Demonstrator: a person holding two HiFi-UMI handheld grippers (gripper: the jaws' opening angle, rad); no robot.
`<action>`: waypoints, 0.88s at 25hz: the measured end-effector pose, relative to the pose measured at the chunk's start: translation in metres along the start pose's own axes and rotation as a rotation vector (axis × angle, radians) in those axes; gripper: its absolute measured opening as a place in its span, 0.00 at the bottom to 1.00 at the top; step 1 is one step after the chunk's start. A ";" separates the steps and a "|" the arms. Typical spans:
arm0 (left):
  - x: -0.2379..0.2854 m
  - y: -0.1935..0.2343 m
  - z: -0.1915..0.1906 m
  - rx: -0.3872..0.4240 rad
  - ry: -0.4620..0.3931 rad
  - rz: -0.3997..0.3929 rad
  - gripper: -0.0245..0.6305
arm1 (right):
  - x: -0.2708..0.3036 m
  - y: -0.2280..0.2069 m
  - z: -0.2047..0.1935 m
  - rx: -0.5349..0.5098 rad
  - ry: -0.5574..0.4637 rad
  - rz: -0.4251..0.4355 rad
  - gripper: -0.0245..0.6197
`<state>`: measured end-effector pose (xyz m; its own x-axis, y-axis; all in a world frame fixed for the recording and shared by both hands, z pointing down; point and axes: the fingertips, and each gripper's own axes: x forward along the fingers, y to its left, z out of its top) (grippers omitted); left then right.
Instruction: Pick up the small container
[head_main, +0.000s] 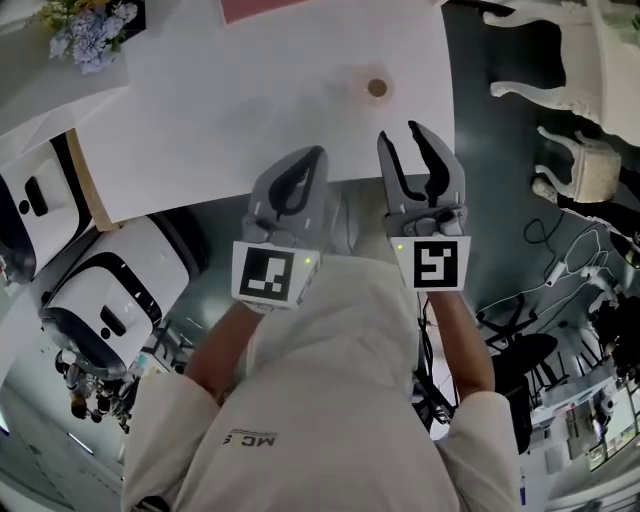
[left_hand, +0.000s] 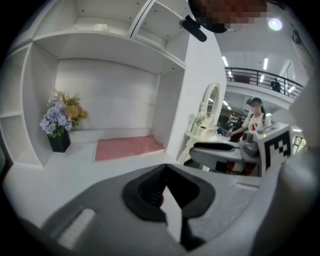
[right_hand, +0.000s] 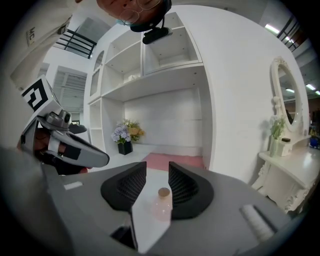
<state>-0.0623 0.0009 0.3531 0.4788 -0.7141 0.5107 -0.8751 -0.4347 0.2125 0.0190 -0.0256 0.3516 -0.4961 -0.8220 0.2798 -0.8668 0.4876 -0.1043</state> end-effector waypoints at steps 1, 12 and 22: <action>0.003 0.003 -0.004 -0.005 0.002 0.004 0.04 | 0.004 0.000 -0.005 -0.004 0.003 0.002 0.25; 0.029 0.025 -0.032 -0.010 0.026 0.019 0.04 | 0.043 -0.009 -0.056 -0.022 0.026 -0.006 0.28; 0.047 0.039 -0.051 -0.001 0.054 0.012 0.04 | 0.070 -0.018 -0.088 -0.010 0.043 -0.022 0.32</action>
<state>-0.0769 -0.0218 0.4280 0.4637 -0.6884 0.5577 -0.8809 -0.4256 0.2070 0.0042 -0.0666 0.4570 -0.4742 -0.8191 0.3229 -0.8768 0.4727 -0.0884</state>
